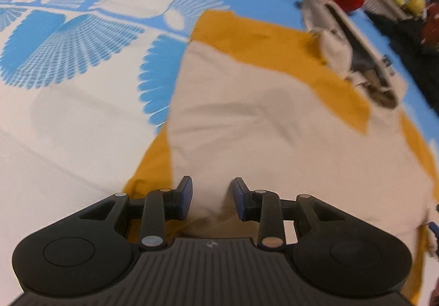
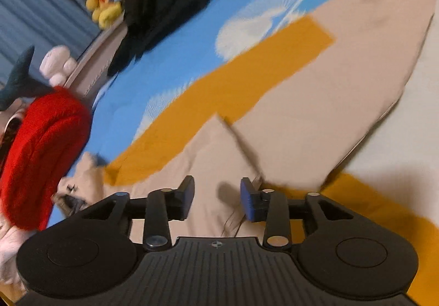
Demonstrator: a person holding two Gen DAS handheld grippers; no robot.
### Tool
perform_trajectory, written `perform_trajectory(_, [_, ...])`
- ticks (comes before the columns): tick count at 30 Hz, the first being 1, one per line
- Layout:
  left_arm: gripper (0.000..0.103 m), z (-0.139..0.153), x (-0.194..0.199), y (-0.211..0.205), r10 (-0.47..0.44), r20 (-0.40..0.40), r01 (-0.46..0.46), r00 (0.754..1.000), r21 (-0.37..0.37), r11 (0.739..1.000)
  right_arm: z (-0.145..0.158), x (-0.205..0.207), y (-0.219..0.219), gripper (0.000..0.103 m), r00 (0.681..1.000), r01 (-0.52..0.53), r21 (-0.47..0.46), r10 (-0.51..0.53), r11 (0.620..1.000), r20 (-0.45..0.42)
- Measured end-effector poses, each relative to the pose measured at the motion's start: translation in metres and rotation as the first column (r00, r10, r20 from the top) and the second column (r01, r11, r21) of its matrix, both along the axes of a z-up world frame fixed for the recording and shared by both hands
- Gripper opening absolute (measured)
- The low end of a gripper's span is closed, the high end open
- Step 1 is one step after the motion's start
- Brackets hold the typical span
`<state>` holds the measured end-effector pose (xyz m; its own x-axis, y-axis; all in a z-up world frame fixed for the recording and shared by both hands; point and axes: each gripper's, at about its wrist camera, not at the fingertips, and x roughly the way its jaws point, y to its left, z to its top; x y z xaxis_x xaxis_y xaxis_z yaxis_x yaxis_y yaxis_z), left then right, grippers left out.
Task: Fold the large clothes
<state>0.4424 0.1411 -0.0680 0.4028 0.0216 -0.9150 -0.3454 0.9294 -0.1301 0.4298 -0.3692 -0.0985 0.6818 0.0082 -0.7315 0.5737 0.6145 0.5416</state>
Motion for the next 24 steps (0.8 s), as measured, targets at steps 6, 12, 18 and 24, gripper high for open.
perform_trajectory(6, [0.037, 0.02, -0.002, -0.012, -0.041, 0.101, 0.041, 0.994, 0.002, 0.999, -0.015, 0.0, -0.001, 0.04, 0.995, 0.01, 0.046, -0.005, 0.999, -0.103])
perform_trajectory(12, [0.037, -0.004, -0.003, -0.02, -0.087, -0.006, 0.087, 0.996, 0.012, 0.996, -0.003, -0.001, -0.004, 0.04, 0.996, 0.003, 0.014, -0.002, 1.0, -0.086])
perform_trajectory(18, [0.038, -0.011, -0.007, -0.028, -0.131, -0.021, 0.132, 0.991, 0.038, 0.991, 0.013, -0.001, -0.006, 0.042, 0.998, -0.025, -0.047, 0.023, 0.999, -0.061])
perform_trajectory(24, [0.039, 0.014, -0.016, -0.04, -0.138, 0.068, 0.137, 0.988, 0.03, 0.99, 0.028, -0.01, -0.016, 0.042, 0.999, -0.02, -0.09, 0.016, 0.996, -0.041])
